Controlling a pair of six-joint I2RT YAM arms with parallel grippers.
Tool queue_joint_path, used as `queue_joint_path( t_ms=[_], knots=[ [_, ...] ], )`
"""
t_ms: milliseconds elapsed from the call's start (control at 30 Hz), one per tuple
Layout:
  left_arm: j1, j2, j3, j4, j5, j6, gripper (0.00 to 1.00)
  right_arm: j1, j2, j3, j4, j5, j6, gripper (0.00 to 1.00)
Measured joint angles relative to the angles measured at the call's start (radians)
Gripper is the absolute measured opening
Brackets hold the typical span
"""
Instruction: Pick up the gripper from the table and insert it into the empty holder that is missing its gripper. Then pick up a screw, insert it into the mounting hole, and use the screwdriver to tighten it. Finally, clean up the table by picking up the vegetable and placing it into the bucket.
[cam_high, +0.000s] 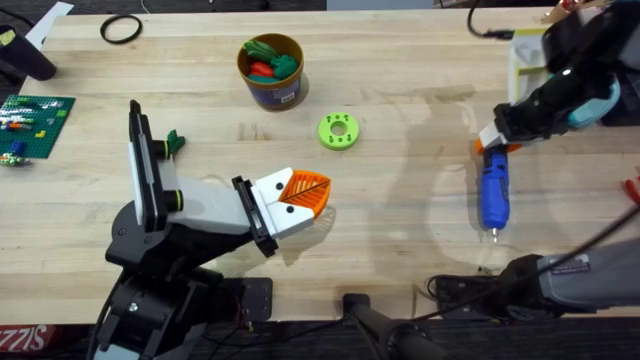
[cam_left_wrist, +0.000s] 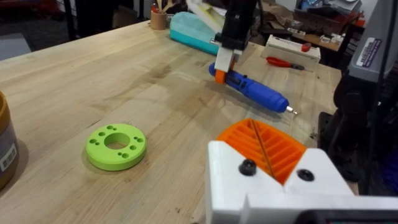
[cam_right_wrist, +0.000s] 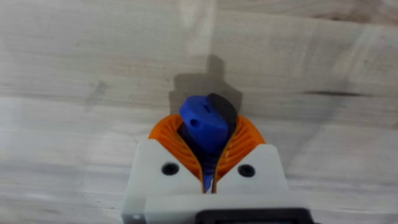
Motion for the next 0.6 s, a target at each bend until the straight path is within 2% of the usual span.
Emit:
queue_joint_path(
  t_ms=[67,267,600],
  knots=[
    [0.000,0.000,0.000,-0.001,0.000,-0.001,0.012,0.001,-0.027,0.003,0.004,-0.001,0.000,0.045],
    [0.000,0.000,0.000,-0.001,0.000,-0.004,0.012,0.000,0.022,-0.001,0.019,-0.001,0.047,0.044],
    [0.000,0.000,0.000,-0.001,0.000,-0.004,0.012,0.000,0.022,-0.001,0.039,-0.001,0.069,0.044]
  ],
)
